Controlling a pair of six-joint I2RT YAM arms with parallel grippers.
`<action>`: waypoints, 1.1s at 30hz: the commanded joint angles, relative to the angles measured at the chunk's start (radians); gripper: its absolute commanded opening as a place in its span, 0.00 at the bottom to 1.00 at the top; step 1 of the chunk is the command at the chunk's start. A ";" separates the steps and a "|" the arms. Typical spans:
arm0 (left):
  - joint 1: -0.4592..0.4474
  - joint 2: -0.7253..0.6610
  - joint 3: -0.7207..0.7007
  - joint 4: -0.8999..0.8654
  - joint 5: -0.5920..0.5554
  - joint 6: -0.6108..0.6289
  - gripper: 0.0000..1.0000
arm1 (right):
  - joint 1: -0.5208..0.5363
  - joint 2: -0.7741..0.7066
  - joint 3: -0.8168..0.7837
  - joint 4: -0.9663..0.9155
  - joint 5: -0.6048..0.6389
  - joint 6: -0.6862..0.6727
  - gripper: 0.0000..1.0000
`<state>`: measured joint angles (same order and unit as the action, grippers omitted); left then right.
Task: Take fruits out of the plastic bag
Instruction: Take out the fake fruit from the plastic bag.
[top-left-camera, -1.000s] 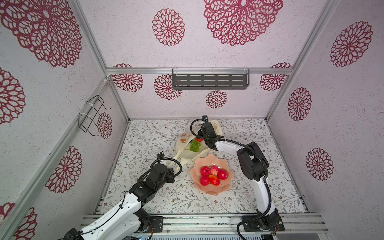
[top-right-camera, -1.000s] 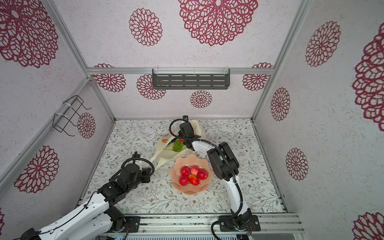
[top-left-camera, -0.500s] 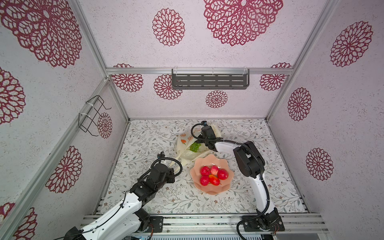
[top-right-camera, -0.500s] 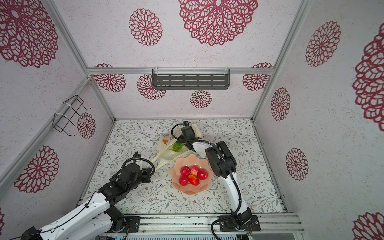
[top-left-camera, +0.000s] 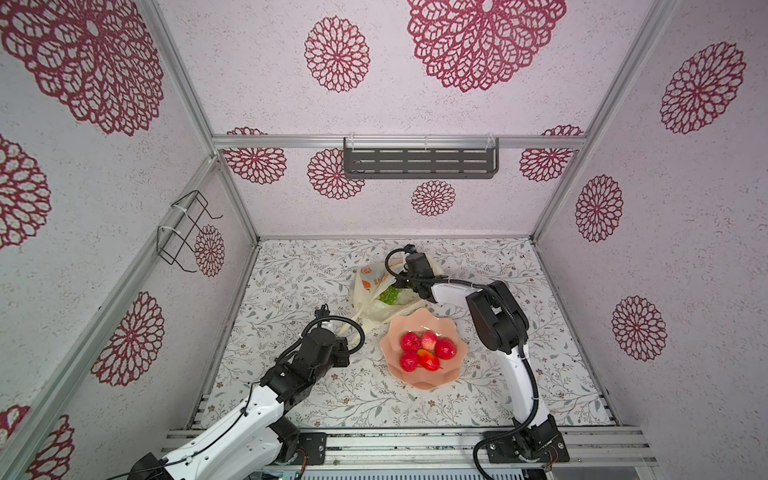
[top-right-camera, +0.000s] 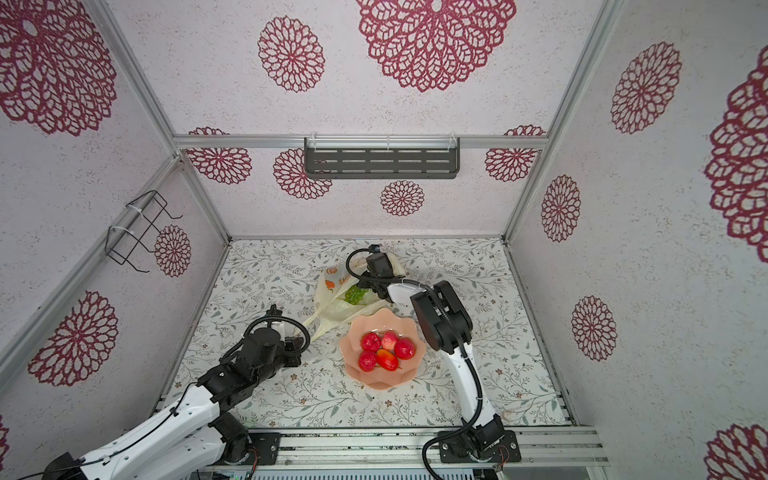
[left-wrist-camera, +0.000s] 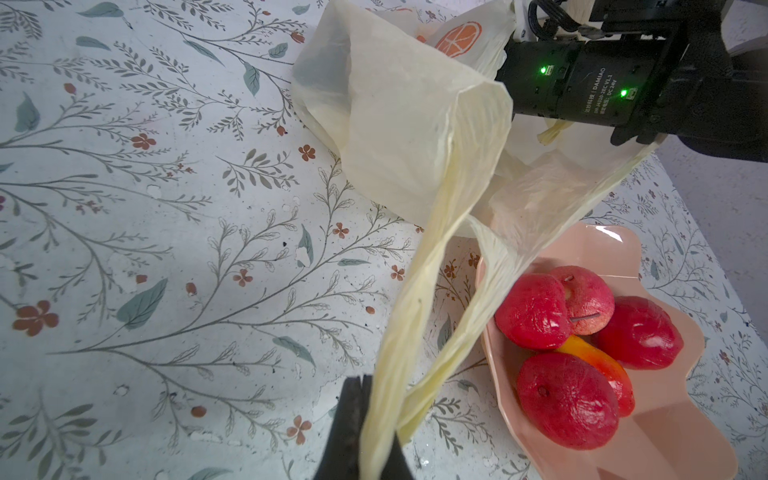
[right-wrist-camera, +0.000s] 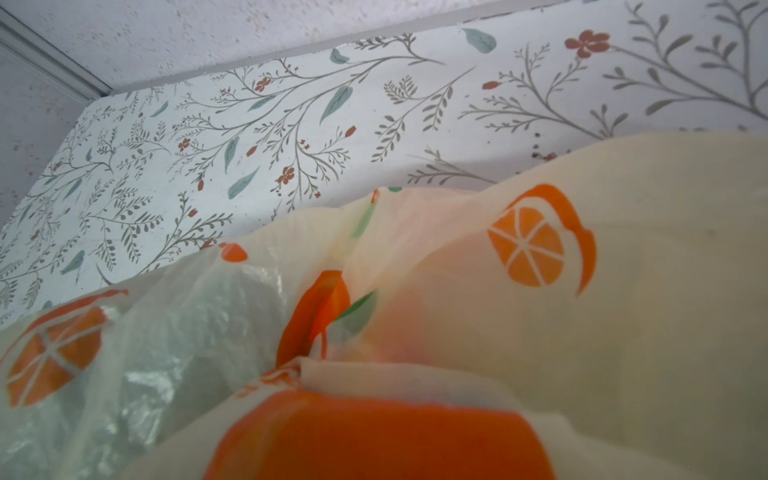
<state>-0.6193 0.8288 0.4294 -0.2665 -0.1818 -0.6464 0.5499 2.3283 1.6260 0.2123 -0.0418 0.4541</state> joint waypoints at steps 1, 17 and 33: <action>-0.003 -0.012 -0.002 -0.002 -0.023 0.014 0.00 | -0.030 -0.043 -0.024 0.008 -0.043 0.026 0.48; -0.002 0.011 0.014 0.027 -0.054 0.004 0.00 | -0.030 -0.237 -0.273 0.052 -0.249 -0.057 0.71; -0.003 -0.005 0.003 0.021 -0.064 -0.004 0.00 | -0.030 -0.136 -0.158 0.011 -0.083 -0.075 0.66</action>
<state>-0.6193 0.8356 0.4294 -0.2657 -0.2306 -0.6552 0.5243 2.1708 1.4212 0.2394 -0.1696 0.3779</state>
